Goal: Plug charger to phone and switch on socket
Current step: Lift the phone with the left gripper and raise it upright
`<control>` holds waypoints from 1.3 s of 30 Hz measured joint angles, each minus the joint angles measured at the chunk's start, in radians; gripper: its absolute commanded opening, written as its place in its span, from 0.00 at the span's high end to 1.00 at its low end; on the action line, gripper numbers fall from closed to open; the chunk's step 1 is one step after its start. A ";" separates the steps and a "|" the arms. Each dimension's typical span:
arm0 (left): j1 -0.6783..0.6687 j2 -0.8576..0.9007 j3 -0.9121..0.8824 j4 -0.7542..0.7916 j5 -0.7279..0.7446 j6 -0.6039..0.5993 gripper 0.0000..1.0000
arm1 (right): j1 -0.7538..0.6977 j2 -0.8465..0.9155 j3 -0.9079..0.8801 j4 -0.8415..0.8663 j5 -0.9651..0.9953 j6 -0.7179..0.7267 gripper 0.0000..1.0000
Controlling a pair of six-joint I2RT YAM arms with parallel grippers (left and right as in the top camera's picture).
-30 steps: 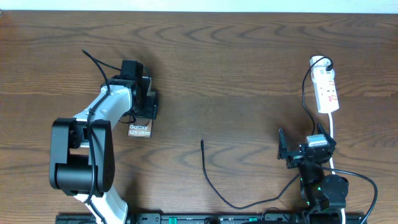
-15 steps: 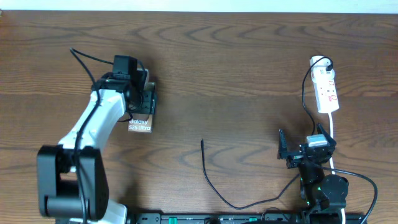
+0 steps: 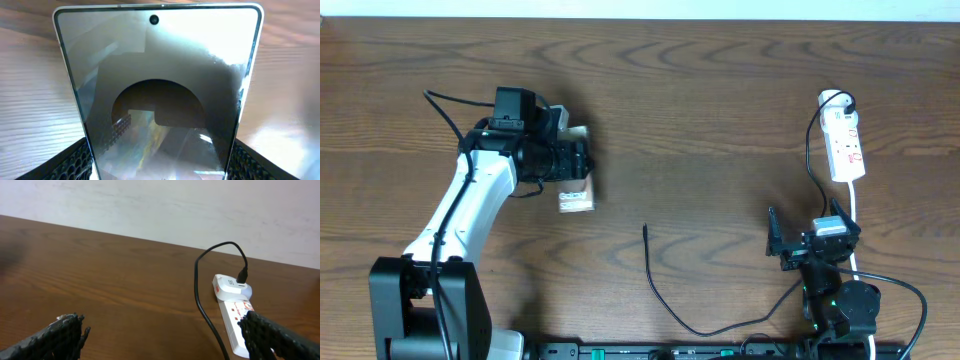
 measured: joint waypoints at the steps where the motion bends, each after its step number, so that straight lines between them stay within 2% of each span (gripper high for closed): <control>1: 0.000 0.000 0.000 0.002 0.038 -0.016 0.93 | 0.000 0.000 0.000 0.000 0.000 0.000 0.01; 6: 0.000 0.000 0.000 0.049 0.242 -0.112 0.92 | 0.000 0.000 0.000 0.000 0.000 0.000 0.01; 12: 0.000 0.000 0.000 0.209 0.550 -0.324 0.93 | 0.000 0.000 0.000 0.000 0.000 0.000 0.01; 19: 0.000 0.000 0.000 0.419 0.795 -0.742 0.93 | 0.000 0.000 0.000 0.000 0.000 0.000 0.01; 26: 0.000 0.000 0.000 0.586 0.869 -1.154 0.93 | 0.000 0.000 0.000 0.000 0.000 0.000 0.01; 30: 0.000 0.000 0.000 0.649 0.884 -1.339 0.93 | 0.000 0.000 0.000 0.000 0.000 0.000 0.01; 39: 0.029 0.000 0.000 0.682 0.889 -1.613 0.93 | 0.000 0.000 0.000 0.000 0.000 0.000 0.01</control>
